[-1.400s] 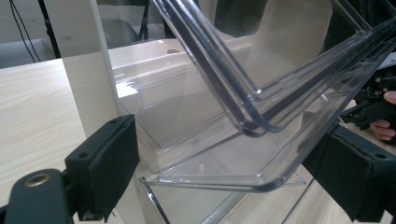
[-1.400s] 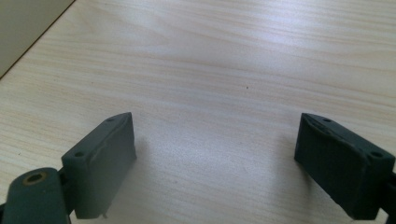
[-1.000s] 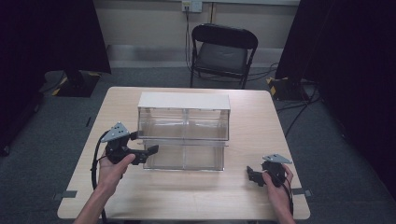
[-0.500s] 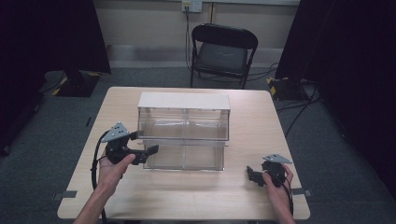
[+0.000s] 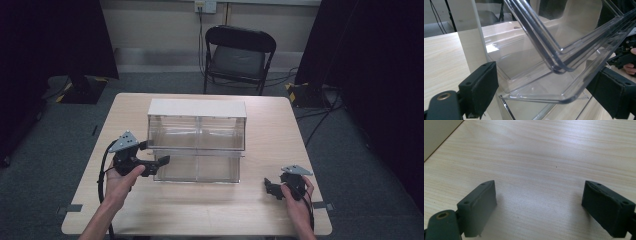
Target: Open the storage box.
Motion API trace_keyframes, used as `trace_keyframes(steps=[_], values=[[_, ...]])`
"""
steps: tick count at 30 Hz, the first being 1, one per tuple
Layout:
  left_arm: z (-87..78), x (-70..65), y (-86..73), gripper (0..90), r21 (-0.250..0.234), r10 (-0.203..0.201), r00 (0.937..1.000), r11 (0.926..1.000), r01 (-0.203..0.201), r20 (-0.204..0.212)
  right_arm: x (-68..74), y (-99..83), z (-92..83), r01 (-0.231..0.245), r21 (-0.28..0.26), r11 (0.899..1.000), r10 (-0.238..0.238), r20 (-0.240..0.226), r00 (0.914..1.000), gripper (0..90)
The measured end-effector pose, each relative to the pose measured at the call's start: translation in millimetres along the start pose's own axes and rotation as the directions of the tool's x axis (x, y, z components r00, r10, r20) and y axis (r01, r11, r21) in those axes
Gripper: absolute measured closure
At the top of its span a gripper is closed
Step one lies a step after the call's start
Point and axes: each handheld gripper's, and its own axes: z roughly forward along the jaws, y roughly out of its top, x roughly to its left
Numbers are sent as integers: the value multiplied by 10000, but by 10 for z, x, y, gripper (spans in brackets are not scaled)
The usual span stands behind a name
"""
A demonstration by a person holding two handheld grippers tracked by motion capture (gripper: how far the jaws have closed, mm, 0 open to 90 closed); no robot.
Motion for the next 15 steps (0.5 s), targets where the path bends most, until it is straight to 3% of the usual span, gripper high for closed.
trace_keyframes(steps=[15], values=[[-3, 6, 5, 117, 47, 46, 10000, 10000, -46, 18, 0, 0, 0, 1, 0, 10000, -1, 3, 10000, 116]])
